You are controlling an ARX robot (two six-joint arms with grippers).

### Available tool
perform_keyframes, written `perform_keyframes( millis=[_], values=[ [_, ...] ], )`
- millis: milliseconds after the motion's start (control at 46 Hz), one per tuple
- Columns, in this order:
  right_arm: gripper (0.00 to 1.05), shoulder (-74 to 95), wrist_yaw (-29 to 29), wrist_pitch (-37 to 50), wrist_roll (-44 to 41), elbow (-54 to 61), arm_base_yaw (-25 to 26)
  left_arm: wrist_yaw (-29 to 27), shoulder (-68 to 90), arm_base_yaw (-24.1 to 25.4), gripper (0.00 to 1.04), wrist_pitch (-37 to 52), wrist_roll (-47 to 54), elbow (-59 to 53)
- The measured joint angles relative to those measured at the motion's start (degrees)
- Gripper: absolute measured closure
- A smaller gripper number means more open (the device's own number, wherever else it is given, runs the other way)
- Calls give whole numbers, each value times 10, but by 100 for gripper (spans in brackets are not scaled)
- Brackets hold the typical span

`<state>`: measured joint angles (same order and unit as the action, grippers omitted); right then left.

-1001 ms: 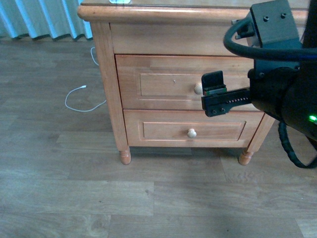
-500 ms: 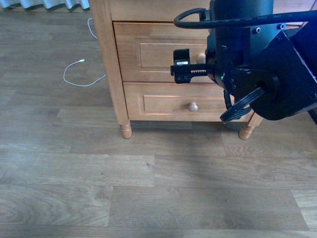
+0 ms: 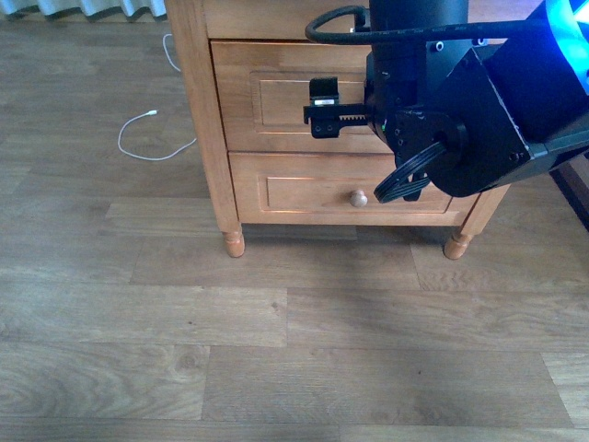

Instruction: Put charger into drawer

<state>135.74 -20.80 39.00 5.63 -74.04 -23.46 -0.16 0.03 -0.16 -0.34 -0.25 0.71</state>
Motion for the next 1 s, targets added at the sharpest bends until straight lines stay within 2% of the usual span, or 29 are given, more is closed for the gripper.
perform_keyframes(
  millis=[392, 479, 696, 783, 1001],
  values=[
    [8, 15, -3, -1, -2, -10, -4, 0, 0, 0, 6, 0, 0, 0],
    [22, 15, -6, 0, -4, -10, -4, 0, 0, 0, 6, 0, 0, 0],
    [67, 16, -7, 2, -9, -10, -3, 0, 0, 0, 6, 0, 0, 0],
    [78, 16, -6, 2, -12, -9, -3, 0, 0, 0, 6, 0, 0, 0],
    [82, 16, -5, 1, -13, -9, -2, 0, 0, 0, 6, 0, 0, 0]
  ],
)
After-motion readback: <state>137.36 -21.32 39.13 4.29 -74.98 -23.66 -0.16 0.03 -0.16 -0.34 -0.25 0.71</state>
